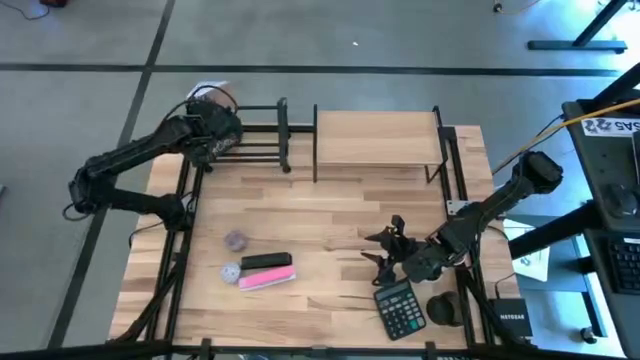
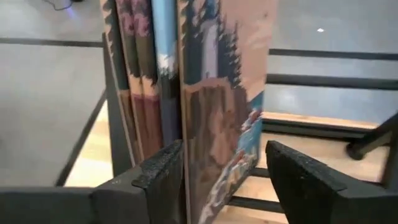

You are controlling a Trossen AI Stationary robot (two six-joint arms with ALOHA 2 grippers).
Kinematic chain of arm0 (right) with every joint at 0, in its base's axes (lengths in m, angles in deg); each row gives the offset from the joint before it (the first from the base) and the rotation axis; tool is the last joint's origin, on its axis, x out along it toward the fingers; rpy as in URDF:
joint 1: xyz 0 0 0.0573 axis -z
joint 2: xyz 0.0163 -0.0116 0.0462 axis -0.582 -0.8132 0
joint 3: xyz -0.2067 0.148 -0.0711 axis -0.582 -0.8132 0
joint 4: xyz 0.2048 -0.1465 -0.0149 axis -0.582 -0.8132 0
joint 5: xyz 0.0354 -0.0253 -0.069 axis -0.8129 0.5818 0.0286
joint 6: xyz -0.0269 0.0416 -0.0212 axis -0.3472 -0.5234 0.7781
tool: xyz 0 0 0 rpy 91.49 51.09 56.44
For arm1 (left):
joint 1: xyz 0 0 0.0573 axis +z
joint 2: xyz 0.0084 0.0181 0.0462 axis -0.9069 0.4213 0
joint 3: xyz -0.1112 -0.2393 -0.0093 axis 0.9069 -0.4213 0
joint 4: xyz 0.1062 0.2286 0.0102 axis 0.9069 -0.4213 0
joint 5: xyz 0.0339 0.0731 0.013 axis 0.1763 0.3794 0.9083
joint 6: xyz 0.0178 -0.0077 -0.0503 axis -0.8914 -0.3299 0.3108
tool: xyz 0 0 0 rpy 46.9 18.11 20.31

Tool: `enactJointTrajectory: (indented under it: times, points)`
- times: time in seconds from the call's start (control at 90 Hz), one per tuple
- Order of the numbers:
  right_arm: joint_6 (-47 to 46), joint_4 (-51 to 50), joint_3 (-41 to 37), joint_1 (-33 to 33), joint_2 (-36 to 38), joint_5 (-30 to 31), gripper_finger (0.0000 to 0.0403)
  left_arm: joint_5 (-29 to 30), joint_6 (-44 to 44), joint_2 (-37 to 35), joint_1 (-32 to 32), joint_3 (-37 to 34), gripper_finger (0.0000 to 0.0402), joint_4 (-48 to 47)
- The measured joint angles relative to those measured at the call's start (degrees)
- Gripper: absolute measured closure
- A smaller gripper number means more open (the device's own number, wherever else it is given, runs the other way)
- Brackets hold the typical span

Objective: Stock shelves
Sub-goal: Remove the brown book from the book holder

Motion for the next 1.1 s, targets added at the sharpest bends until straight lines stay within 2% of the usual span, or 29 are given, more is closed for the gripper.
enactJointTrajectory:
  times: [0.456,0.856,1.1]
  points:
    - [0.17,0.02,0.0,0.0,0.0,0.56,0.0208,2.53,1.06,0.04,0.18,-5.78,0.0188,3.75]
    - [0.17,0.02,0.0,0.0,0.0,0.56,0.0208,2.57,0.87,0.01,0.12,-5.51,0.0189,3.64]
    - [0.21,0.02,-0.02,0.0,0.0,1.28,0.0208,-0.97,-0.5,-0.04,-0.31,-3.66,0.0189,5.48]
